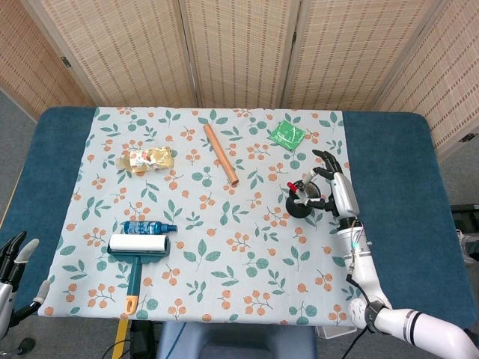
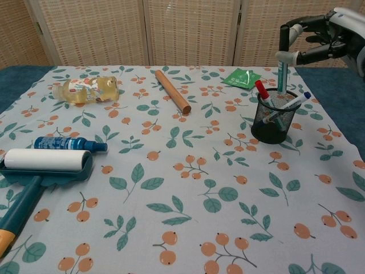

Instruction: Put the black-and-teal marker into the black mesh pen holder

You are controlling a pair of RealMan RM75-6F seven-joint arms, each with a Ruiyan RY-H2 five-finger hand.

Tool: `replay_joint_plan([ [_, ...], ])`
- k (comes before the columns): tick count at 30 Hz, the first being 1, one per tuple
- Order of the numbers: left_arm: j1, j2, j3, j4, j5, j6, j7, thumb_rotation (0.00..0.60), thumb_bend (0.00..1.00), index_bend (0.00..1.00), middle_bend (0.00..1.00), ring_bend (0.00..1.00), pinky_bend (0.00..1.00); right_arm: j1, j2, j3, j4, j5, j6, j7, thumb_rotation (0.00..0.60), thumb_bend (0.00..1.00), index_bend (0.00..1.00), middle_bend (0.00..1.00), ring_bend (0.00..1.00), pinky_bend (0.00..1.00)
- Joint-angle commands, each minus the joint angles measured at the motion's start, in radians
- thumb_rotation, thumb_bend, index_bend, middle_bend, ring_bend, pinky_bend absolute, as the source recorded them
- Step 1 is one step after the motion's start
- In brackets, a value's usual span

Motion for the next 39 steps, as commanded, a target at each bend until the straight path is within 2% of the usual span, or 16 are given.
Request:
replay_joint_plan([
  [1, 0.002, 0.002, -0.001, 0.000, -0.001, 0.004, -0.004, 0.600, 0.42, 0.00, 0.02, 0.02, 0.29, 0.016, -0.025, -0.003, 0.025, -0.001, -0.008, -0.004, 0.600, 0.27, 0.58, 0.10, 0.00, 0.00],
  [6, 0.002, 0.007, -0.002, 0.002, -0.005, 0.008, -0.014, 0.600, 0.42, 0.00, 0.02, 0.02, 0.29, 0.020, -0.057, -0.020, 0.076, -0.002, -0.006, -0.018, 0.600, 0.25, 0.56, 0.09, 0.00, 0.00],
  [8, 0.002, 0.007, -0.003, 0.003, -0.005, 0.009, -0.015, 0.600, 0.42, 0.00, 0.02, 0.02, 0.29, 0.018, -0.053, -0.034, 0.083, 0.003, -0.020, -0.032, 0.600, 0.23, 0.42, 0.04, 0.00, 0.00],
  [10, 0.001, 0.006, -0.004, 0.004, -0.008, 0.006, -0.016, 0.600, 0.42, 0.00, 0.02, 0.02, 0.29, 0.015, -0.041, -0.046, 0.081, 0.013, -0.035, -0.055, 0.600, 0.21, 0.18, 0.00, 0.00, 0.00],
  [12, -0.001, 0.006, -0.004, 0.004, -0.010, 0.003, -0.016, 0.600, 0.42, 0.00, 0.02, 0.02, 0.29, 0.012, -0.028, -0.053, 0.071, 0.023, -0.045, -0.079, 0.600, 0.20, 0.06, 0.00, 0.00, 0.00],
  [14, -0.002, 0.004, -0.003, 0.003, -0.009, 0.000, -0.012, 0.600, 0.42, 0.00, 0.02, 0.02, 0.29, 0.004, -0.012, -0.055, 0.052, 0.035, -0.045, -0.099, 0.600, 0.19, 0.00, 0.00, 0.00, 0.00],
  [21, -0.007, 0.001, -0.005, 0.004, -0.015, -0.011, -0.005, 0.600, 0.42, 0.00, 0.02, 0.02, 0.29, -0.079, 0.091, -0.072, -0.044, -0.058, 0.068, -0.051, 0.600, 0.19, 0.00, 0.00, 0.00, 0.00],
  [24, -0.009, -0.001, -0.004, 0.002, -0.012, -0.014, -0.003, 0.600, 0.42, 0.00, 0.02, 0.02, 0.29, -0.134, 0.188, -0.114, -0.103, -0.147, 0.118, -0.024, 0.600, 0.19, 0.00, 0.00, 0.00, 0.00],
  [25, -0.008, -0.002, -0.004, 0.002, -0.011, -0.013, 0.002, 0.600, 0.42, 0.00, 0.02, 0.02, 0.29, -0.160, 0.234, -0.142, -0.121, -0.195, 0.144, -0.030, 0.600, 0.19, 0.00, 0.00, 0.00, 0.00],
  [28, -0.011, -0.005, -0.005, 0.002, -0.014, -0.019, 0.012, 0.600, 0.42, 0.00, 0.02, 0.02, 0.29, -0.226, 0.354, -0.231, -0.149, -0.288, 0.193, -0.150, 0.600, 0.19, 0.00, 0.00, 0.00, 0.00],
  [31, -0.019, -0.011, -0.007, 0.002, -0.027, -0.041, 0.021, 0.600, 0.42, 0.00, 0.02, 0.02, 0.29, -0.286, 0.420, -0.294, -0.174, -0.305, 0.226, -0.281, 0.600, 0.19, 0.00, 0.00, 0.00, 0.00],
  [33, -0.024, -0.015, -0.009, 0.002, -0.035, -0.054, 0.029, 0.600, 0.42, 0.00, 0.02, 0.02, 0.29, -0.316, 0.436, -0.325, -0.173, -0.288, 0.231, -0.365, 0.600, 0.19, 0.00, 0.00, 0.00, 0.00],
  [36, -0.032, -0.025, -0.010, 0.004, -0.044, -0.072, 0.047, 0.600, 0.42, 0.00, 0.02, 0.02, 0.29, -0.371, 0.415, -0.354, -0.144, -0.253, 0.272, -0.471, 0.600, 0.20, 0.00, 0.00, 0.00, 0.00],
  [39, -0.036, -0.032, -0.008, 0.004, -0.045, -0.083, 0.061, 0.600, 0.42, 0.00, 0.02, 0.02, 0.29, -0.406, 0.384, -0.360, -0.103, -0.242, 0.310, -0.477, 0.600, 0.22, 0.00, 0.00, 0.00, 0.00],
])
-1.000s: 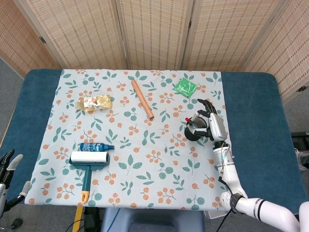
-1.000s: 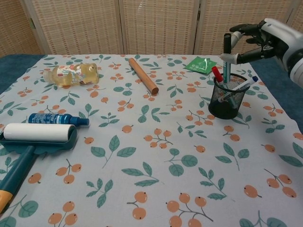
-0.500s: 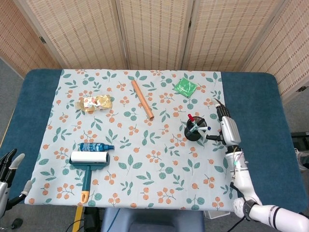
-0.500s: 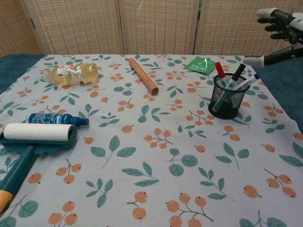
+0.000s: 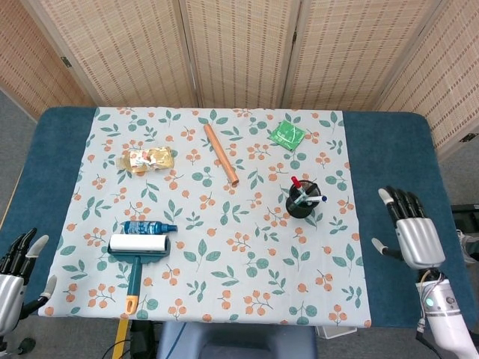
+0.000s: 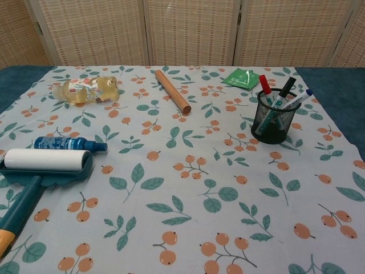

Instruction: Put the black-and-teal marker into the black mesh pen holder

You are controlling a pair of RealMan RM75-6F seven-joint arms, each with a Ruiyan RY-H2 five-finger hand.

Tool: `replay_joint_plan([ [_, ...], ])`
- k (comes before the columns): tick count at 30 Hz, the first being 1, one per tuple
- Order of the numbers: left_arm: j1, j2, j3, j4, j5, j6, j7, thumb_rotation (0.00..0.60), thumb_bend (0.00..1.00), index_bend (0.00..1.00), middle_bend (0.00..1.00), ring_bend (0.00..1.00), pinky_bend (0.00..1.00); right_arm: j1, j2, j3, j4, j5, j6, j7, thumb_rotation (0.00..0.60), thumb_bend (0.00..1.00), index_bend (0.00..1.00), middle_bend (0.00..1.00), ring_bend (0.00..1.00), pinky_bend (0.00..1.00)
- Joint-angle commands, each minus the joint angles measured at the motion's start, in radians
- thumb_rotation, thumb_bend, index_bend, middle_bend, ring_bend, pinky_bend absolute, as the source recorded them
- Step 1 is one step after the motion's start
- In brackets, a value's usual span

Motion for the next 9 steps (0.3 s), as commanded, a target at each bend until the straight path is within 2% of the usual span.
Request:
replay_joint_plan([
  [1, -0.006, -0.008, 0.001, 0.000, -0.002, -0.012, 0.013, 0.600, 0.42, 0.00, 0.02, 0.02, 0.29, -0.070, -0.008, -0.043, 0.037, 0.013, 0.060, -0.055, 0.600, 0.22, 0.00, 0.00, 0.00, 0.00],
  [9, -0.008, -0.013, 0.005, 0.001, 0.000, -0.016, 0.021, 0.600, 0.42, 0.00, 0.02, 0.02, 0.29, -0.117, 0.007, -0.025, 0.024, -0.024, 0.158, -0.028, 0.600, 0.23, 0.00, 0.00, 0.00, 0.00],
])
